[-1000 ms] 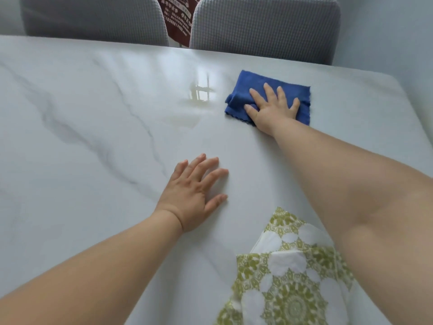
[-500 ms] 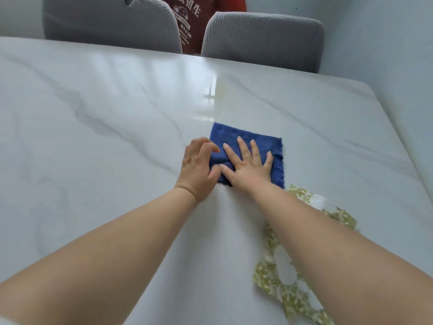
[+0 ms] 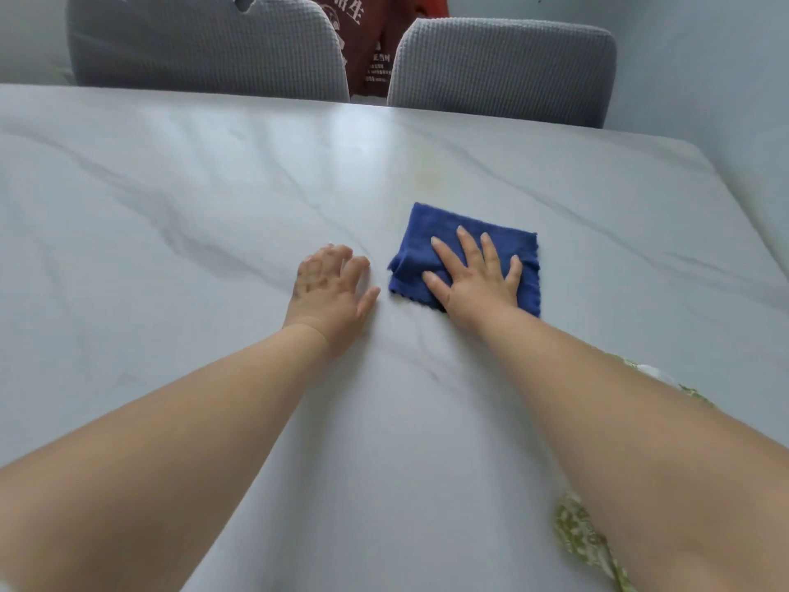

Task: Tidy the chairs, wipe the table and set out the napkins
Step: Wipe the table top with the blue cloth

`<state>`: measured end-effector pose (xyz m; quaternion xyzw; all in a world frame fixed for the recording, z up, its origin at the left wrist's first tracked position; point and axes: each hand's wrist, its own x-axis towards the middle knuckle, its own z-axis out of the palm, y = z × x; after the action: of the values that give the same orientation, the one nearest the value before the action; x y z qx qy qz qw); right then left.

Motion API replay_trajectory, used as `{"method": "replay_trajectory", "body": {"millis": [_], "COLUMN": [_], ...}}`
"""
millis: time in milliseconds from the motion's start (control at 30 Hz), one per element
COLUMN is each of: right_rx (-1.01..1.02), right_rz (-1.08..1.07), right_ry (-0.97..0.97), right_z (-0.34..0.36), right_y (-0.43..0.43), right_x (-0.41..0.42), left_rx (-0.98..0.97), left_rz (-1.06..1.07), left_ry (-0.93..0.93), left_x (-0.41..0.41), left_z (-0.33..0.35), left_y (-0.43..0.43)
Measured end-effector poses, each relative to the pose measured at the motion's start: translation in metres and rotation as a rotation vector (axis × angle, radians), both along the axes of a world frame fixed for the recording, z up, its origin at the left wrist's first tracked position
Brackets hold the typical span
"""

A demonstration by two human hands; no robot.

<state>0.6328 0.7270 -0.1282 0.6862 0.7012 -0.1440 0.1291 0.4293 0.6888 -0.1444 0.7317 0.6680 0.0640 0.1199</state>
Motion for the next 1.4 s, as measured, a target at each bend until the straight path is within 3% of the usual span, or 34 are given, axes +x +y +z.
{"method": "replay_trajectory", "body": {"millis": [333, 600, 733, 900, 1167, 1400], "right_rx": [0.062, 0.117, 0.119, 0.081, 0.022, 0.051], "right_rz": [-0.092, -0.067, -0.048, 0.026, 0.233, 0.290], "right_ry": [-0.002, 0.020, 0.025, 0.033, 0.079, 0.092], "right_z": [-0.008, -0.009, -0.009, -0.008, -0.005, -0.007], "right_y": [0.189, 0.259, 0.244, 0.162, 0.007, 0.061], "right_x": [-0.003, 0.000, -0.002, -0.006, -0.028, -0.042], "left_rx": [0.039, 0.069, 0.069, 0.067, 0.156, 0.209], "left_rz": [0.025, 0.029, 0.030, 0.031, 0.112, 0.110], "left_ry": [0.020, 0.004, 0.015, -0.003, -0.282, -0.316], "left_x": [0.001, -0.001, -0.002, -0.002, 0.002, 0.000], "left_z": [-0.012, -0.017, -0.017, -0.015, -0.012, -0.014], "left_y": [0.012, 0.013, 0.014, 0.013, 0.008, 0.008]}}
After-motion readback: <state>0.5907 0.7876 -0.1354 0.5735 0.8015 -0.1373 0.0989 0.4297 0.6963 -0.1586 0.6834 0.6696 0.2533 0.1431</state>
